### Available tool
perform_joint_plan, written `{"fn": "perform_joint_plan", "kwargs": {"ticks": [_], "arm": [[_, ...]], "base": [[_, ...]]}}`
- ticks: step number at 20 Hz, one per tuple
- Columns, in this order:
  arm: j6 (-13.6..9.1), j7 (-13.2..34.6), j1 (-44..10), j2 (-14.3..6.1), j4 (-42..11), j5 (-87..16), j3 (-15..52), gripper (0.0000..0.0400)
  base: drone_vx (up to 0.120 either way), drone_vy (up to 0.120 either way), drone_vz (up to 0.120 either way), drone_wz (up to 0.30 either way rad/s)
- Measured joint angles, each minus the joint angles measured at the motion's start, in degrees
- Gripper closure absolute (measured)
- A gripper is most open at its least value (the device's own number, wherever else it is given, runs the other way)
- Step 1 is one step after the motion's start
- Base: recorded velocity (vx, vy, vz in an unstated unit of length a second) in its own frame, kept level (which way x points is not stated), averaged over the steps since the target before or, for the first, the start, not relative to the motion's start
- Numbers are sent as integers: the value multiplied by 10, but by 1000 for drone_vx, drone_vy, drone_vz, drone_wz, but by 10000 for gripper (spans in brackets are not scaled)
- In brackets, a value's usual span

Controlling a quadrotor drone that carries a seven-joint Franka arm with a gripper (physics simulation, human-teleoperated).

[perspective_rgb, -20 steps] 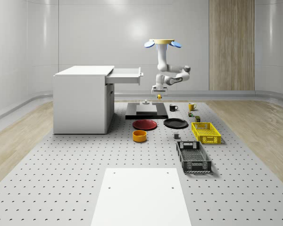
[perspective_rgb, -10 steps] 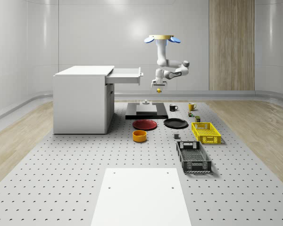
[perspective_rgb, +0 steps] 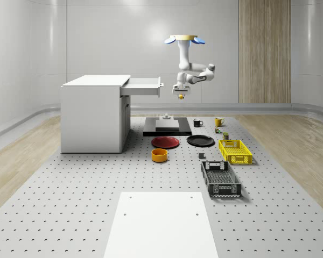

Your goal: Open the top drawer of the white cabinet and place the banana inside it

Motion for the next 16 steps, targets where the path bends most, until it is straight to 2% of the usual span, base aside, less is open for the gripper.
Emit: {"fn": "perform_joint_plan", "kwargs": {"ticks": [3, 5, 7, 9, 14, 16], "arm": [[0, 0, 0, 0, 0, 0, 0, 199], [0, 0, 0, 0, 0, 0, 0, 199], [0, 0, 0, 0, 0, 0, 0, 199], [0, 0, 0, 0, 0, 0, 0, 199], [-1, 0, 0, 1, 0, 0, 0, 199], [-1, 0, 0, 1, 0, 0, 0, 199]], "base": [[-120, 0, 120, 0], [-120, -120, 120, 0], [-120, -20, 120, 0], [-120, -100, 120, 0], [-120, -8, 120, 0], [-120, -120, 120, 0]]}}
